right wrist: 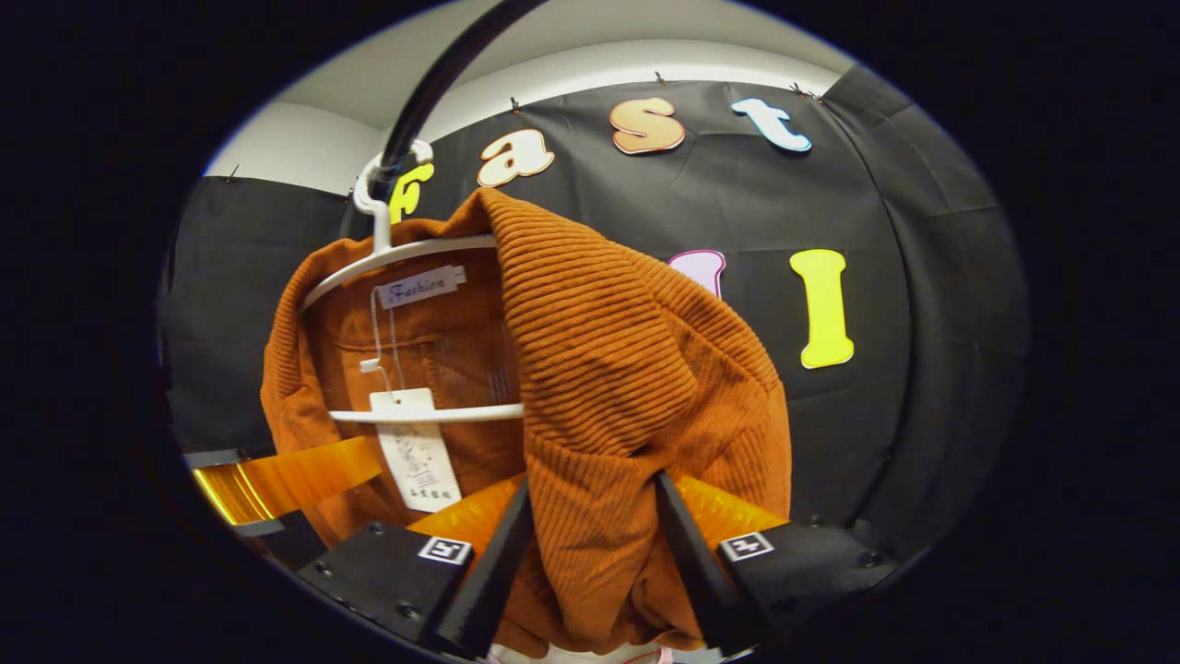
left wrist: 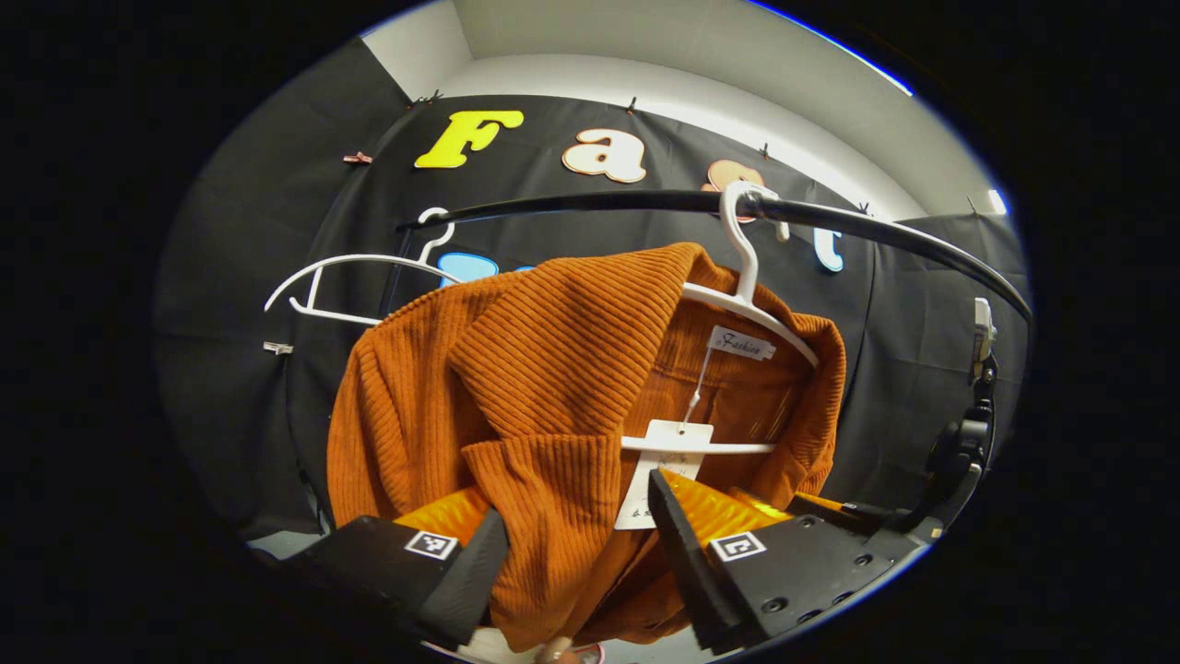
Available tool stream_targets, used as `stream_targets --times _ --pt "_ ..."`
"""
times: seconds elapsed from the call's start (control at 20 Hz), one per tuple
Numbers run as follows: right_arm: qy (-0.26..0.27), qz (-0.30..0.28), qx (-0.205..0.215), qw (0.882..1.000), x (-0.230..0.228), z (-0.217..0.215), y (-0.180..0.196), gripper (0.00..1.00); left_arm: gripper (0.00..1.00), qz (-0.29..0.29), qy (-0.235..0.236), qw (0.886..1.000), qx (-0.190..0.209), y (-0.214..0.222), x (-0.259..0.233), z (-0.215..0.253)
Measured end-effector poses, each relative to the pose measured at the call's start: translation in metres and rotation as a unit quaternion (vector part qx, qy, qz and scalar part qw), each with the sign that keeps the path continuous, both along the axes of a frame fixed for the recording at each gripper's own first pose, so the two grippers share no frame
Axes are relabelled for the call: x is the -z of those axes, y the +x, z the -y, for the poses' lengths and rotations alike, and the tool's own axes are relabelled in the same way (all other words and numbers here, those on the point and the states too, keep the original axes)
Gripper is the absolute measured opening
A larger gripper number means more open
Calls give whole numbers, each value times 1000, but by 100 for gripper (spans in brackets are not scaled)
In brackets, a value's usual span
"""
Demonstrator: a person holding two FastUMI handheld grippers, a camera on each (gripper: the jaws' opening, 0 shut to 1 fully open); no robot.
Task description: Grasp the clothes on the hanger with both hands and then place them into the laundry hamper below.
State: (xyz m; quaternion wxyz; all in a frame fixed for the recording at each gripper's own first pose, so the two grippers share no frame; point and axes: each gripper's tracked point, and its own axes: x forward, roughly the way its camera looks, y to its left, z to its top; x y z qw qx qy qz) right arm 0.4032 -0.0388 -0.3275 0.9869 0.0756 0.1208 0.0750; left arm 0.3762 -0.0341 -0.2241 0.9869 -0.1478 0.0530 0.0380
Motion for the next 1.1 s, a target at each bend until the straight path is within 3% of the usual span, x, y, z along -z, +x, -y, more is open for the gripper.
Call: stream_targets --times 0.15,0.2,0.4,0.7,0.9,0.95,1.1 --pt "-22 11 7 1000 -6 22 14 19 31 -15 -2 999 -44 2 5 -22" --pt "-25 12 9 1000 -8 28 15 13 15 -18 -1 999 -47 4 6 -25" --pt "-15 31 48 998 -26 65 7 13 10 -18 32 995 -92 -10 -7 -52" --pt "2 52 59 997 -57 92 18 13 9 31 60 986 -155 -39 -57 -95" --pt "37 86 78 993 -81 112 29 13 9 47 84 982 -160 -33 -77 -103" --pt "45 85 74 993 -79 110 34 8 9 46 96 981 -161 -30 -78 -107" --pt "41 84 61 994 -84 111 48 13 9 62 117 978 -161 -23 -98 -116"
